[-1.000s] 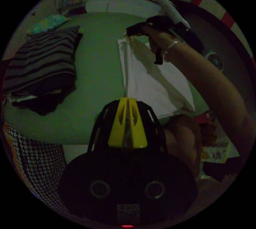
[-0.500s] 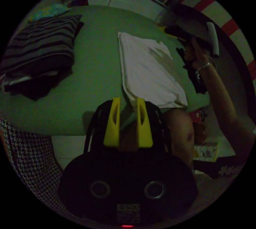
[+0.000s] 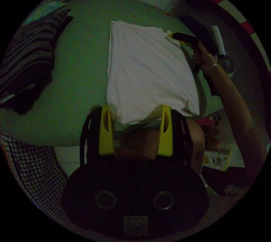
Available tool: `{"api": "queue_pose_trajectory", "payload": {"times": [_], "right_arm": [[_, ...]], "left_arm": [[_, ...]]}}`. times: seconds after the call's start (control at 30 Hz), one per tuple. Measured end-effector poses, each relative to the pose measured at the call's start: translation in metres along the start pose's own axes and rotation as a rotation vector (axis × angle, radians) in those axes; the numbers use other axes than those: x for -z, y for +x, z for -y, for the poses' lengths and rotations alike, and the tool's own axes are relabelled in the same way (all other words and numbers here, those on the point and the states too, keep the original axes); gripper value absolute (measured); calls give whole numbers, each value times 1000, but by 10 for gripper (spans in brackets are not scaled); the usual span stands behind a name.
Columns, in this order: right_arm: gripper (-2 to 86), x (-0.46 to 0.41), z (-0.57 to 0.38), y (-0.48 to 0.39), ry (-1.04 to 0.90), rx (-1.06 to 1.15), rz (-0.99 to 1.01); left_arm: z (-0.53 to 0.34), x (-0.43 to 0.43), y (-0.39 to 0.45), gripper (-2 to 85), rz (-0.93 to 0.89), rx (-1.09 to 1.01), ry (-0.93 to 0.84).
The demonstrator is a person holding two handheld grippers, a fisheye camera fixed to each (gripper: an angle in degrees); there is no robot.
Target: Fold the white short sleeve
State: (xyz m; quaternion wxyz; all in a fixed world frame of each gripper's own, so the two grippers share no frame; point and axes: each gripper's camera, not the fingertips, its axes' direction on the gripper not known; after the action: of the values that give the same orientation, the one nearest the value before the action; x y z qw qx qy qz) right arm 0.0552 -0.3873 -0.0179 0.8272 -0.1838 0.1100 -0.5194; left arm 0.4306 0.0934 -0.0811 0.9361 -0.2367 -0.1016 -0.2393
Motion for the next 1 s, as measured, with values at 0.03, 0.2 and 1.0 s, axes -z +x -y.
{"api": "queue_pose_trajectory", "payload": {"times": [0.03,0.2,1.0], "right_arm": [[162,-3,-1,-12,-4,33,-50],[87,-3,-7,-56,-21,180,-109],[5,191,-12,-296,251,325,-193]], "left_arm": [[2,4,0,228,38,4,-11],[9,28,-4,190,92,8,-26],[-36,299,-145,81,-130,-85,253]]}}
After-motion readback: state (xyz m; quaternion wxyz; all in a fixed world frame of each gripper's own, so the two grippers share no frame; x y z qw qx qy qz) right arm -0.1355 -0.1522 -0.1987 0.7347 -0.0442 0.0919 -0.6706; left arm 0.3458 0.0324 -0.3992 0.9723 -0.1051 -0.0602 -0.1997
